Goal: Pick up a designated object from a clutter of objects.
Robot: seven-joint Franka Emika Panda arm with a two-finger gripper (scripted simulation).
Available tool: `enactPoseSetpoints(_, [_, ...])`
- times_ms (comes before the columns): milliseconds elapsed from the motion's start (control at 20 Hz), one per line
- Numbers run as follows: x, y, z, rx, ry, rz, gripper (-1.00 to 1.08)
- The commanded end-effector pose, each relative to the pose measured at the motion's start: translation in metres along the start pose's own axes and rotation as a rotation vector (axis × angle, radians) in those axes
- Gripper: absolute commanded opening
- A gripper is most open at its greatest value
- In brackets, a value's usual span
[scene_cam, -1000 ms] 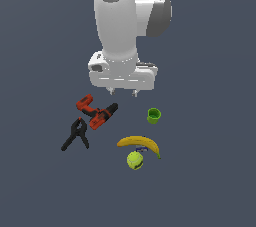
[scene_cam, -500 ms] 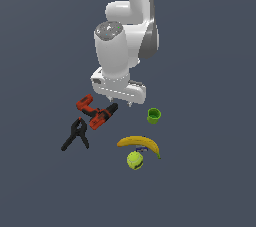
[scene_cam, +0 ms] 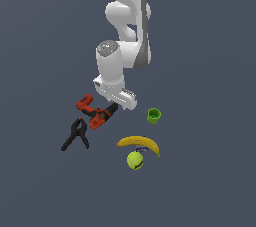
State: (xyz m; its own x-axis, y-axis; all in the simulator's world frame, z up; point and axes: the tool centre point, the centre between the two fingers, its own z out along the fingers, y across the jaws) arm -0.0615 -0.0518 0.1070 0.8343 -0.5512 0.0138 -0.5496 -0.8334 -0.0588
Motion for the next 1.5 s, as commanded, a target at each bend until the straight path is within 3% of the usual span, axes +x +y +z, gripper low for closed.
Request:
enactPoseSetpoints(0, [-0.006, 0.011, 0.013, -0.004, 0.009, 0.052, 0.68])
enactPoseSetpoints(550, [-0.025, 0.041, 0.042, -0.020, 0.032, 0.177, 0.68])
enactPoseSetpoints(1450, [-0.026, 0.044, 0.071, -0.021, 0.034, 0.186, 0.68])
